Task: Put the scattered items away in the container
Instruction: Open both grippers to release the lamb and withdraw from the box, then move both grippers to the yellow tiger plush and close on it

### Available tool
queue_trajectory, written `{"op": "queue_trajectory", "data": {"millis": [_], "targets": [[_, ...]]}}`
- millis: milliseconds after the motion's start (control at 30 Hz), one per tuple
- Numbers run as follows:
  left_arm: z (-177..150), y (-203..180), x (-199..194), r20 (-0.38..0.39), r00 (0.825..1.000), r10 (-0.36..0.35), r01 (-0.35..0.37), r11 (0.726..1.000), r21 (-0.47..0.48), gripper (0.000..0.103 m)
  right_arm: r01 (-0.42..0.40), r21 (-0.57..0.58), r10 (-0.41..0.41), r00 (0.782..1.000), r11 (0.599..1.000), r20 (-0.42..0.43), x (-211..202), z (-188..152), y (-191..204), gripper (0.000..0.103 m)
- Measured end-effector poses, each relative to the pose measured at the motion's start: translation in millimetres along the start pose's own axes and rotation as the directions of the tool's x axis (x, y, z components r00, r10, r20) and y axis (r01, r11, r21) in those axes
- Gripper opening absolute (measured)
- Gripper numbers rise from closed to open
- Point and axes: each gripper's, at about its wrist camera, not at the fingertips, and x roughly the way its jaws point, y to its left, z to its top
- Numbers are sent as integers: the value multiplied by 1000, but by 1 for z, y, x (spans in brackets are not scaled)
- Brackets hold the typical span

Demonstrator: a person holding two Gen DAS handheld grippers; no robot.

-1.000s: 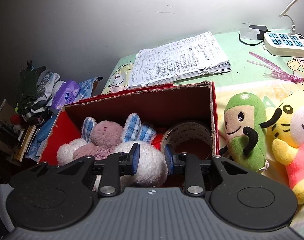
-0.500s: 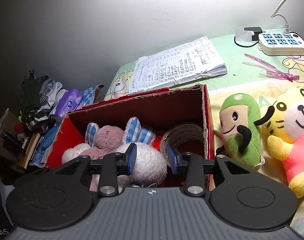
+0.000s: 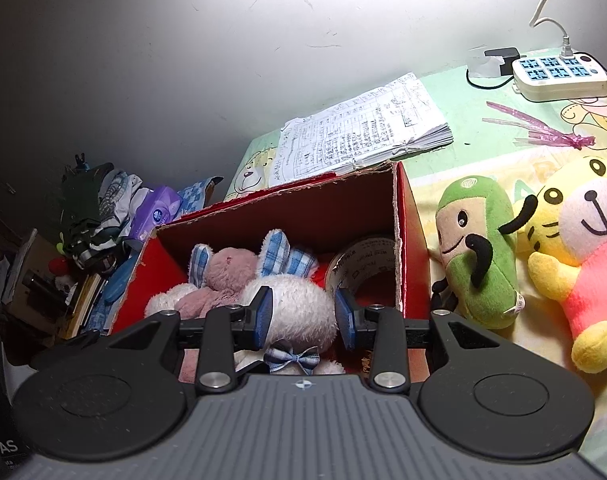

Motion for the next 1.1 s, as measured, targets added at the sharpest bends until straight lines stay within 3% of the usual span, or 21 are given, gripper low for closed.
{"op": "queue_trajectory", "data": {"millis": [767, 933, 1100], "targets": [[8, -58, -36, 62, 992, 109, -106, 993, -52, 96, -132, 4, 132, 991, 991, 29, -56, 2, -55, 41], [13, -83, -43, 85, 993, 88, -84, 996, -42, 91, -138, 43, 136, 989, 989, 56, -75, 2, -85, 41], [21, -120, -47, 116, 993, 9, -8, 1000, -9, 90, -109, 106, 100, 991, 988, 89, -94, 4, -127, 41]]}}
